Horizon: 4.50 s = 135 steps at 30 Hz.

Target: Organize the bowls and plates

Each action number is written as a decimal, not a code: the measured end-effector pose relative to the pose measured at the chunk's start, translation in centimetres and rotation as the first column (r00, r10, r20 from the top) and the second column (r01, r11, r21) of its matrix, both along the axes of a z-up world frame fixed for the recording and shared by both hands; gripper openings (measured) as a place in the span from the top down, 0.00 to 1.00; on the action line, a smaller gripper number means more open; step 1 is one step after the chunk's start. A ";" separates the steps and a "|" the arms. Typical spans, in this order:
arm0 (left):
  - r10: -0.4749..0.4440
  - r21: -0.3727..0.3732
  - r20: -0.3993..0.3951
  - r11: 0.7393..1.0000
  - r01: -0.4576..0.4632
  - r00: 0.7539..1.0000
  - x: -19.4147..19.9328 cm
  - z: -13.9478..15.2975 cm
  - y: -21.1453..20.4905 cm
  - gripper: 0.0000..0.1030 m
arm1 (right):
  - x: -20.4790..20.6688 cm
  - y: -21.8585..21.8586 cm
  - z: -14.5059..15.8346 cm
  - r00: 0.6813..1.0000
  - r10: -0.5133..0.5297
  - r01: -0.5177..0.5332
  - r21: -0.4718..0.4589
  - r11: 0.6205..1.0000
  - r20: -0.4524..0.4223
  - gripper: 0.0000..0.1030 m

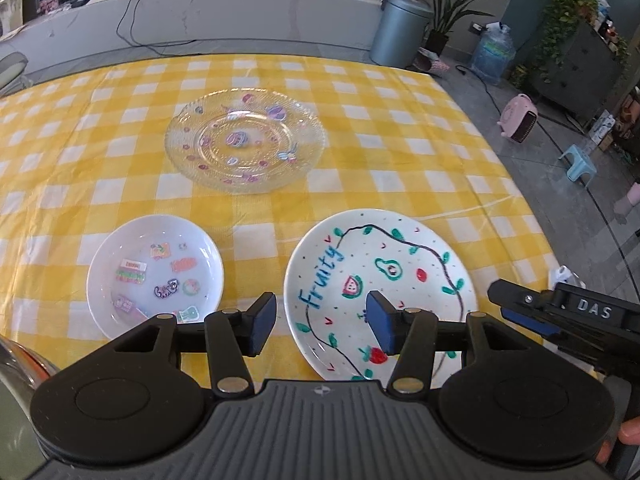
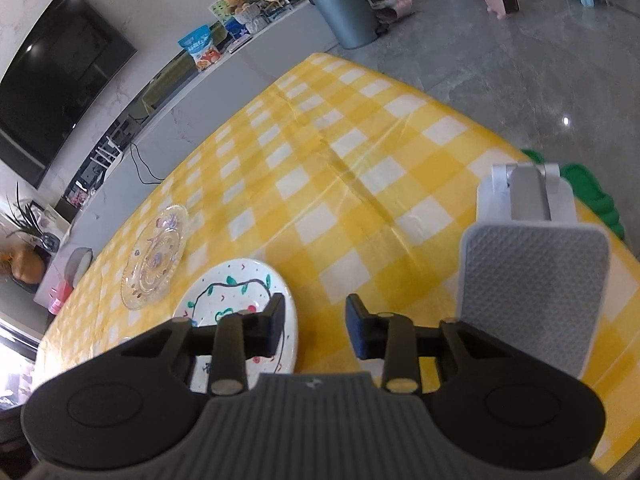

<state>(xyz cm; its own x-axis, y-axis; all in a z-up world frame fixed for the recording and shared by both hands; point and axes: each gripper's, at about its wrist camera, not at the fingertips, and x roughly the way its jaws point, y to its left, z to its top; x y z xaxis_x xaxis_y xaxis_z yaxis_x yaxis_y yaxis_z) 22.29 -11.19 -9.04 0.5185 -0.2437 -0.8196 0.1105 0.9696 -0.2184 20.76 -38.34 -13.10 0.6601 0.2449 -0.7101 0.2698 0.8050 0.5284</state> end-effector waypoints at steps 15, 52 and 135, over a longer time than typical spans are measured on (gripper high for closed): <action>0.043 -0.026 -0.024 0.999 -0.044 0.999 1.5 -1.8 0.9 0.43 | 1.2 1.2 -1.0 0.999 0.042 -0.040 0.074 0.996 -0.025 0.76; 0.047 -0.020 0.046 0.999 -0.046 0.998 -2.7 2.2 0.9 0.82 | -2.3 0.7 0.6 0.999 0.041 -0.038 0.158 0.987 -0.020 0.94; -0.003 0.086 0.044 0.996 -0.001 0.999 -9.4 2.5 0.8 0.60 | -5.5 6.4 4.1 0.970 0.186 -0.222 -0.254 0.942 -0.157 0.62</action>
